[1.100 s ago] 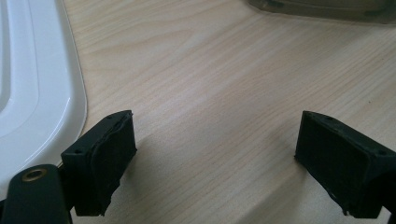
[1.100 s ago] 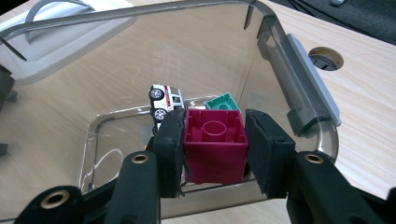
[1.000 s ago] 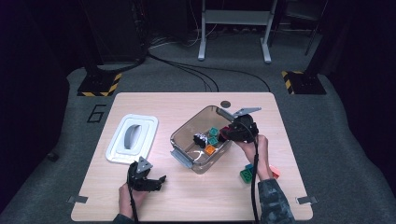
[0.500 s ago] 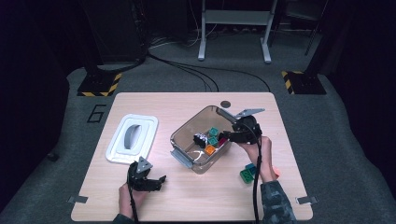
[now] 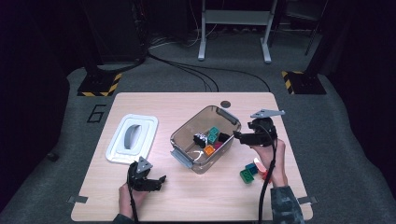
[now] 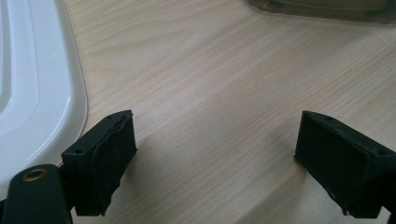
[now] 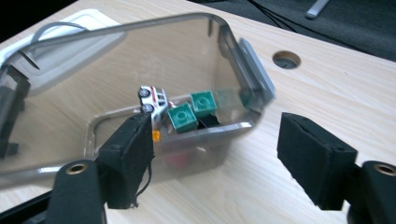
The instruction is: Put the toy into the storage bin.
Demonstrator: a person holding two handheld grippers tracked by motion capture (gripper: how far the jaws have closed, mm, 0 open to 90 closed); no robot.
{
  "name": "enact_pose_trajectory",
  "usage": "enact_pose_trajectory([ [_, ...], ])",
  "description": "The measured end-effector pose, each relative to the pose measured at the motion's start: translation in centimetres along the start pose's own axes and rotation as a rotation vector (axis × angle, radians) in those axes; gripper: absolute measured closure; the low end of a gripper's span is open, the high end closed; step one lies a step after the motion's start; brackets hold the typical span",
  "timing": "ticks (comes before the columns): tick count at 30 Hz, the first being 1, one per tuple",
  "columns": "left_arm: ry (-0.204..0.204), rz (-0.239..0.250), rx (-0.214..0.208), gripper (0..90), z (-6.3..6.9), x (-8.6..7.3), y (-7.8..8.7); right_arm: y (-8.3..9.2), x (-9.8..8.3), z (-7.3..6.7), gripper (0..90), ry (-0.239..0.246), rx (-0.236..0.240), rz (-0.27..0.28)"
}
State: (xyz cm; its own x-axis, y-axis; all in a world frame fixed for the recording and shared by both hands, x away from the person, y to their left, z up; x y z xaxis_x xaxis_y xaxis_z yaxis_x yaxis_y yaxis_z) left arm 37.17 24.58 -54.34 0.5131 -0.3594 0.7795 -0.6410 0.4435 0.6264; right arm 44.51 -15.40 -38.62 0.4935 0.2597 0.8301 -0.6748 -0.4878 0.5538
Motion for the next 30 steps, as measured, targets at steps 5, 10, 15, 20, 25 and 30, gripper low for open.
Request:
enact_pose_trajectory([
  [5,0.0,0.0,0.0,11.9,0.0,0.0,0.0,1.0,-1.6,1.0,18.3,-0.01,-0.012,-0.016],
  [10,0.0,0.0,0.0,11.9,0.0,0.0,0.0,1.4,-3.7,2.1,14.9,-0.036,-0.026,-0.054],
  [15,0.0,0.0,0.0,11.9,0.0,0.0,0.0,1.3,-6.0,3.2,14.0,-0.07,-0.047,-0.101],
  [20,-0.003,-0.003,0.0,11.9,0.0,0.0,0.0,1.0,-8.2,4.1,12.4,-0.102,-0.057,-0.146],
  [25,0.001,0.0,0.0,11.9,0.0,0.0,0.0,0.7,-9.9,4.4,12.9,-0.125,-0.059,-0.179],
  [30,-0.002,-0.003,0.0,11.9,0.0,0.0,0.0,1.1,-11.2,5.0,16.8,-0.155,-0.095,-0.2],
])
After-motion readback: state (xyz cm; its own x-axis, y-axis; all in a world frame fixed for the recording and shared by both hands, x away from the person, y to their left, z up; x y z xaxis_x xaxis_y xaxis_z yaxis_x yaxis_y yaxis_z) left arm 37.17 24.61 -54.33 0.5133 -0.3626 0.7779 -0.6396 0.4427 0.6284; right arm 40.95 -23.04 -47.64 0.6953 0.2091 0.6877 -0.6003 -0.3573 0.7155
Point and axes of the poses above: each handheld gripper's, and its own axes: y roughly backward along the jaws, x roughly out of its top, z roughly to its right, the point moved 2 cm from there along -y, roughly forward along the jaws, and after that the axes turned 4 degrees about z, right-handed, at the moved point
